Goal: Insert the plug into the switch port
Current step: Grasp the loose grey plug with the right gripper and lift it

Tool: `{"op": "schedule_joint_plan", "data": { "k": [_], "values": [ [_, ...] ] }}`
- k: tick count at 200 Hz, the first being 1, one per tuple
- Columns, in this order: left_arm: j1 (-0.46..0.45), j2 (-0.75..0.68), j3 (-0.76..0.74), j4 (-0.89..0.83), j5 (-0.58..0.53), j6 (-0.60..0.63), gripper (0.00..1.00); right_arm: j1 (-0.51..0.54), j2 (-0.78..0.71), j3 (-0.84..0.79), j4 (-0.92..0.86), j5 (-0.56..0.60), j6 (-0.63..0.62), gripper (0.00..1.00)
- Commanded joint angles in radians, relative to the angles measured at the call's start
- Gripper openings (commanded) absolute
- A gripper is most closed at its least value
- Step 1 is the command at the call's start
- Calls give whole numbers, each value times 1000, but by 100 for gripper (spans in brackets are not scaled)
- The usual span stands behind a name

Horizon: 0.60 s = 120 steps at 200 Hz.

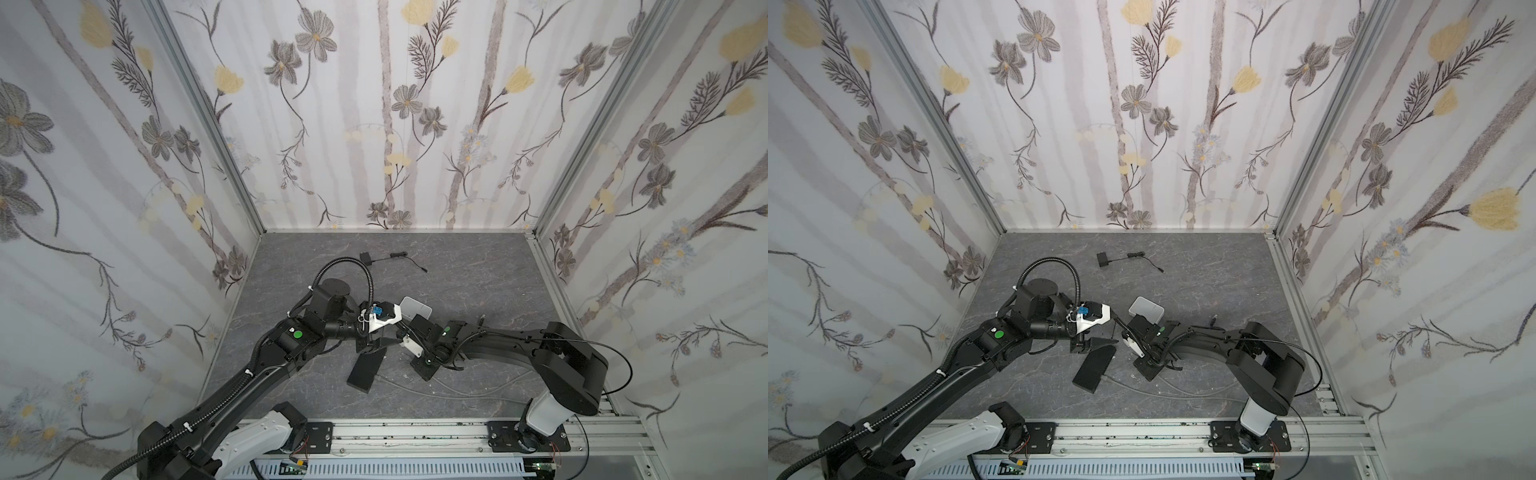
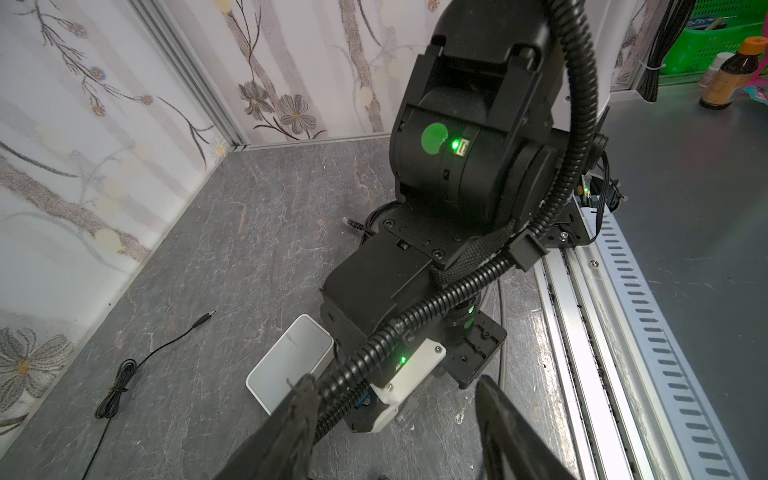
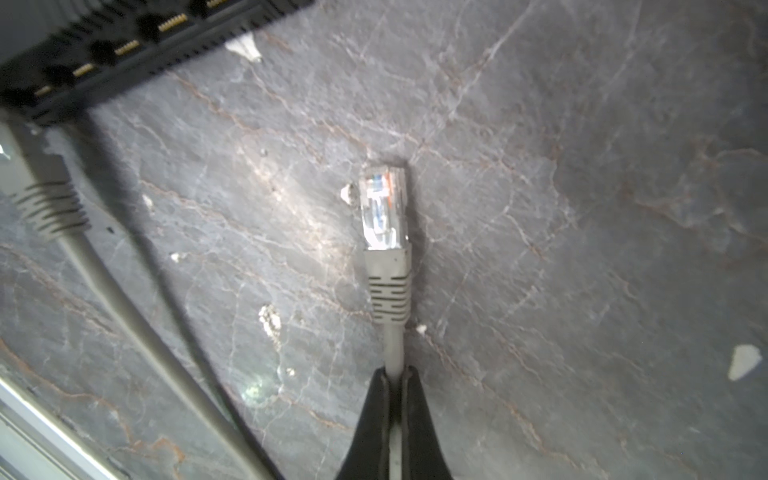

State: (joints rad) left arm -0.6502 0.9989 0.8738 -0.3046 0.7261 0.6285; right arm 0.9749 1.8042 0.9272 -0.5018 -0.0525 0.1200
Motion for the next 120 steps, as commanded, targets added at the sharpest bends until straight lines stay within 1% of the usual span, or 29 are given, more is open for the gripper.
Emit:
{"op": "schedule_joint_plan", "data": {
  "k": [1,25,27,40,54,78,100,120],
  "values": [
    [3,-5,-2,24,3,8,61,-1,-70,10,7,107,-52,0],
    [2,-9,-4,20,69,18,59,-2,-199,4,15,217,-130,0],
    [3,-10,-4,21,77,19,59,-2,-227,3,15,225,-137,0],
    [3,-14,-9,21,111,24,59,-5,-316,-5,23,244,-186,0],
    [2,-17,-14,21,132,35,59,-5,-412,-12,30,218,-245,0],
    [3,-7,-17,12,150,53,59,-5,-564,-32,54,119,-317,0],
    [-1,4,-17,1,162,68,59,-5,-660,-53,66,67,-334,0],
    [-12,9,-22,6,152,76,59,-5,-700,-60,57,18,-340,0]
  ]
}}
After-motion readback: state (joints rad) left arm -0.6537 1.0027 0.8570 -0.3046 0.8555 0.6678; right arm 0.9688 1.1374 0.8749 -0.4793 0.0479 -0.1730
